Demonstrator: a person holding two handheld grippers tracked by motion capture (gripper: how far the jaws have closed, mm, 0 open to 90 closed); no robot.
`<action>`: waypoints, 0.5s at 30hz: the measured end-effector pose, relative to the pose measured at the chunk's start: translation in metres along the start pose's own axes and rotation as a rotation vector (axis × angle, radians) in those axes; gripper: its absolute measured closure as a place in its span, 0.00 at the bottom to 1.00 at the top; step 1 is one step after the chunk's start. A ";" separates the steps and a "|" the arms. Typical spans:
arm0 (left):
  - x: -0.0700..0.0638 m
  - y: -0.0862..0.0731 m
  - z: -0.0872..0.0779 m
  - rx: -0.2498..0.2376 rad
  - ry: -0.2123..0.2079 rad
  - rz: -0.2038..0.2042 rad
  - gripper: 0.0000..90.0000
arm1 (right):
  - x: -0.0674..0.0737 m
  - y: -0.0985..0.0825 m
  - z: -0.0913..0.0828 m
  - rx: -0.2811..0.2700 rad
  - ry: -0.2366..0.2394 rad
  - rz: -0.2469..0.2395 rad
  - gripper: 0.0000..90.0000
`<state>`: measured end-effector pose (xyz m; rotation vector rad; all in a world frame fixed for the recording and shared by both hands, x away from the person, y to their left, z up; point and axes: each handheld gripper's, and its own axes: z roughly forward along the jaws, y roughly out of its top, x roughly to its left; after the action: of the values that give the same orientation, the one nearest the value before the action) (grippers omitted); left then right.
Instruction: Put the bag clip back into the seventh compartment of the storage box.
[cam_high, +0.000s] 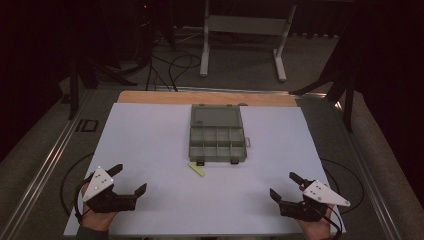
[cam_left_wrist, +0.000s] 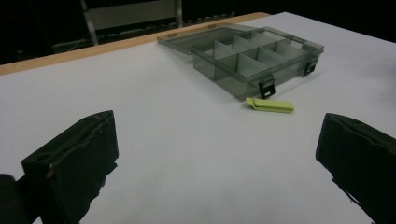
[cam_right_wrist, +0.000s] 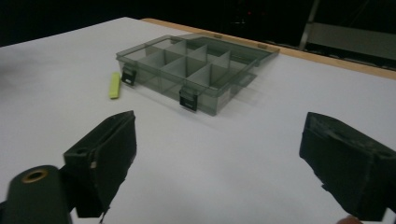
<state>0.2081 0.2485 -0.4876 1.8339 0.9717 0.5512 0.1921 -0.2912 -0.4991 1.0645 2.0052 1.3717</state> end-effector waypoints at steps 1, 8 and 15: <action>0.000 0.000 0.000 0.003 0.000 0.003 0.00 | 0.001 0.000 0.000 0.001 0.006 -0.007 0.13; -0.002 -0.003 0.002 0.020 0.007 0.012 0.00 | 0.005 0.004 0.001 0.036 -0.007 0.006 0.10; -0.004 -0.004 0.006 0.038 0.005 0.017 0.00 | 0.007 0.009 0.007 0.076 -0.009 0.000 0.10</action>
<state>0.2085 0.2425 -0.4934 1.8766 0.9770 0.5515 0.1961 -0.2796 -0.4929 1.1026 2.0654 1.2971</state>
